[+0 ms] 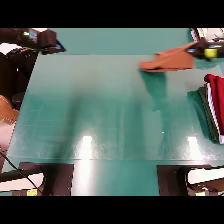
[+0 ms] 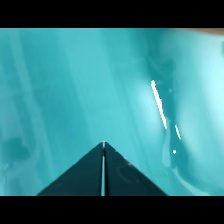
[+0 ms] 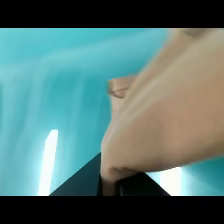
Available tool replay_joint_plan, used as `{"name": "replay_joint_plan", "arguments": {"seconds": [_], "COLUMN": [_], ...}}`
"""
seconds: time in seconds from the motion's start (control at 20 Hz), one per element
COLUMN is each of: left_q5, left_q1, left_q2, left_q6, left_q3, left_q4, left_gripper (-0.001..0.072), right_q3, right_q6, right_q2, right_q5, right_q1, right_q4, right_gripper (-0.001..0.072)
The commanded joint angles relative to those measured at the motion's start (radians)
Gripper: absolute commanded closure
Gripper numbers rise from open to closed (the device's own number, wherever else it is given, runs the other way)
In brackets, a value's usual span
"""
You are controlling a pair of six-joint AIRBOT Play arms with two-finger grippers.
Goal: Fold the shirts.
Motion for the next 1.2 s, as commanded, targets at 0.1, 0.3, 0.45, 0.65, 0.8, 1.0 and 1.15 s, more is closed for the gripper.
{"name": "replay_joint_plan", "arguments": {"seconds": [0.1, 0.3, 0.45, 0.65, 0.8, 1.0, 1.15], "left_q5": [0.102, 0.101, 0.101, 0.101, 0.1, 0.091, 0.072], "left_q1": [-0.151, -0.188, -0.188, -0.188, -0.188, -0.188, -0.188], "left_q2": [0.001, 0.0, -0.001, -0.001, -0.001, -0.001, -0.001], "left_q6": [0.0, 0.0, -0.001, -0.001, -0.001, 0.0, 0.001], "left_q3": [0.0, 0.0, 0.0, 0.0, 0.0, 0.0, 0.0], "left_q4": [0.0, 0.005, 0.019, 0.019, 0.019, 0.019, 0.02], "left_gripper": [0.0682, 0.0682, 0.0682, 0.0682, 0.0682, 0.0682, 0.0682], "right_q3": [-0.014, -0.014, 0.032, 0.19, 0.284, 0.217, 0.098], "right_q6": [-0.006, -0.015, -0.072, -0.121, -0.131, -0.155, -0.199], "right_q2": [0.048, 0.049, 0.048, 0.048, 0.049, 0.117, 0.185], "right_q5": [-0.016, -0.097, -0.132, -0.159, -0.119, -0.068, 0.029], "right_q1": [-0.272, -0.338, -0.349, -0.349, -0.364, -0.413, -0.486], "right_q4": [-0.018, -0.015, -0.014, -0.011, -0.01, -0.019, -0.018], "right_gripper": [0.0693, 0.0693, 0.0693, 0.0693, 0.0693, 0.0693, 0.0693]}}
